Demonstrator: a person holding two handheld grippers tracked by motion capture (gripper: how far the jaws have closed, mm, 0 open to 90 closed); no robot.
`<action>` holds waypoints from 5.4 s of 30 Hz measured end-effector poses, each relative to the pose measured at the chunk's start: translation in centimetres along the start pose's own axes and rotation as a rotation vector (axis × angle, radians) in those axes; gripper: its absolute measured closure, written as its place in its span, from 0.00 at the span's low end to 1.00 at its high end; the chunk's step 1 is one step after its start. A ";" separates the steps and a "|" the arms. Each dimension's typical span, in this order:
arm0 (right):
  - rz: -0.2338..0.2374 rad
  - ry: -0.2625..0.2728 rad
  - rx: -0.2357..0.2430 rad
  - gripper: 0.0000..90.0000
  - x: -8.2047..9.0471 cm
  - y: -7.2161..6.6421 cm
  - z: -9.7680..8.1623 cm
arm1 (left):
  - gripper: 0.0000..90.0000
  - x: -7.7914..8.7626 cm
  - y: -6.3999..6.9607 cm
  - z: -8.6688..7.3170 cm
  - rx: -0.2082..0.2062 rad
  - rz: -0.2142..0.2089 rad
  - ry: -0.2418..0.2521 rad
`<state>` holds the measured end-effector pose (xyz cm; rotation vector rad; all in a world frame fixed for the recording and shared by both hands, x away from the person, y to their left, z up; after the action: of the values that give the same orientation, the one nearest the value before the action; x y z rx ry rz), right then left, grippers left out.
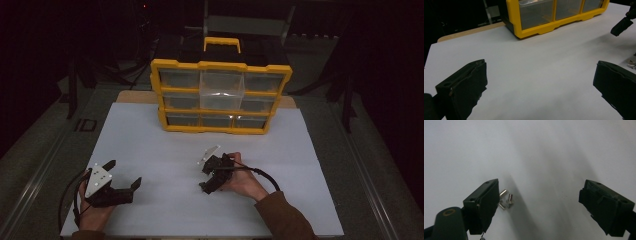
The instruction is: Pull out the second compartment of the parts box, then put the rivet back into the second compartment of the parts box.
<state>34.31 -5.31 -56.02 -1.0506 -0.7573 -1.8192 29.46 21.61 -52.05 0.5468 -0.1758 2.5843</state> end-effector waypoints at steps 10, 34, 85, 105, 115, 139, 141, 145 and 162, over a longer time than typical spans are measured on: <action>0.007 -0.027 -0.005 0.16 -0.1 -0.3 -0.3 | 0.00 0.0 0.1 0.0 -0.003 0.001 -0.002; 0.030 -0.059 -0.011 0.29 -0.2 -0.6 -0.5 | 0.00 0.0 0.0 0.0 -0.001 0.000 -0.004; 0.148 -0.167 0.035 0.92 -0.9 -1.7 -0.8 | 0.00 -0.1 0.0 -0.1 -0.004 0.002 -0.010; 0.111 -0.138 0.046 0.92 1.1 -0.8 -0.3 | 0.00 -0.2 0.1 -0.1 -0.005 -0.002 -0.015; 0.120 -0.119 0.046 0.92 2.5 -0.8 0.5 | 0.00 -0.2 0.2 -0.1 -0.005 -0.007 -0.017; 0.120 -0.061 0.025 0.92 5.6 0.8 2.0 | 0.00 -0.2 0.2 -0.1 -0.003 -0.008 -0.013; 0.118 -0.056 0.023 0.92 5.9 1.0 2.2 | 0.00 -0.2 0.2 -0.1 -0.003 -0.008 -0.013; 0.115 -0.043 0.019 0.92 6.6 1.4 2.6 | 0.00 -0.2 0.2 -0.1 -0.003 -0.008 -0.013; 0.103 -0.005 0.014 0.92 9.1 3.2 4.3 | 0.00 -0.2 0.1 -0.1 0.000 -0.009 -0.013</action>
<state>36.39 -6.66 -45.70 -1.0658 -0.7048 -1.7218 29.50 21.43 -52.24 0.5625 -0.1776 2.5726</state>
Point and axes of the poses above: each handheld gripper's, and its own axes: x roughly backward along the jaws, z roughly out of its top, y roughly to its right, the point moved 8 cm from there along -x, roughly forward along the jaws, and after that the axes turned 2 degrees about x, right-handed, at the moved point
